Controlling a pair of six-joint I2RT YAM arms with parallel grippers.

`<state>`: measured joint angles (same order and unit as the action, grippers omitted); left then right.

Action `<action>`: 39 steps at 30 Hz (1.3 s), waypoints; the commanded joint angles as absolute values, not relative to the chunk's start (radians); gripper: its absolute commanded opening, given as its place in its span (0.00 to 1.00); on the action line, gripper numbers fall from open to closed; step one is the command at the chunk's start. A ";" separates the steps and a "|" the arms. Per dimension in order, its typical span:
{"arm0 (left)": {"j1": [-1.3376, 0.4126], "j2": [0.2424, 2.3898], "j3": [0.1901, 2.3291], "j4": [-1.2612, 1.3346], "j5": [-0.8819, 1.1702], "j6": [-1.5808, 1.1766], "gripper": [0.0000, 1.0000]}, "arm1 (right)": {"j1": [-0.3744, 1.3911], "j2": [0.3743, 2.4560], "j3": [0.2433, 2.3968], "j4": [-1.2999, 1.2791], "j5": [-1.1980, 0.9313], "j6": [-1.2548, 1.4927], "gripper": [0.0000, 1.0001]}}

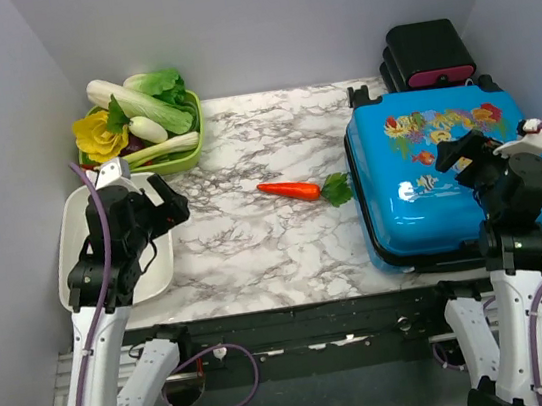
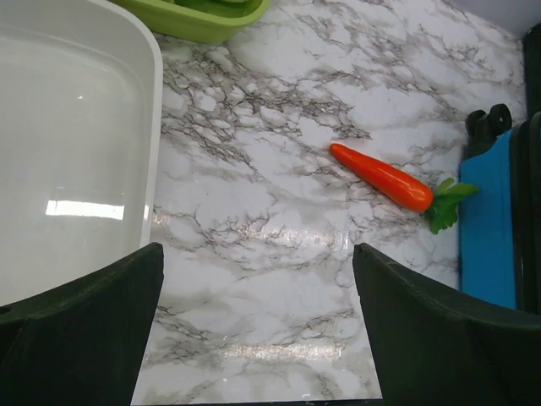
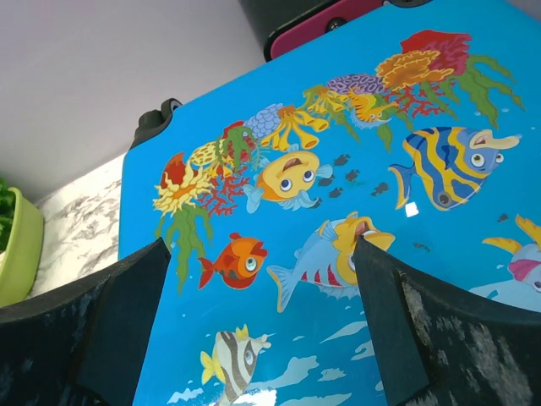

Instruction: Open, take out, and arrange the luggage

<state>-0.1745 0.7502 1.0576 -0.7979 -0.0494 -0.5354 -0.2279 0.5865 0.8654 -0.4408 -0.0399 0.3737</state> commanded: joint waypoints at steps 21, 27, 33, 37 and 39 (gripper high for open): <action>-0.178 0.735 1.000 -0.747 0.024 -0.486 0.99 | -0.222 0.650 0.936 -0.508 -0.330 0.173 1.00; -0.178 0.756 0.989 -0.729 0.040 -0.500 0.99 | -0.002 0.736 1.024 -0.521 -0.344 0.068 1.00; -0.178 0.753 0.977 -0.709 0.028 -0.491 0.99 | 0.535 0.969 1.098 -0.555 -0.036 -0.165 1.00; -0.178 0.744 0.940 -0.690 0.009 -0.498 0.99 | 0.688 1.250 1.130 -0.571 0.033 -0.411 1.00; -0.178 0.753 0.927 -0.683 0.015 -0.503 0.99 | 0.696 1.377 1.219 -0.606 0.041 -0.498 1.00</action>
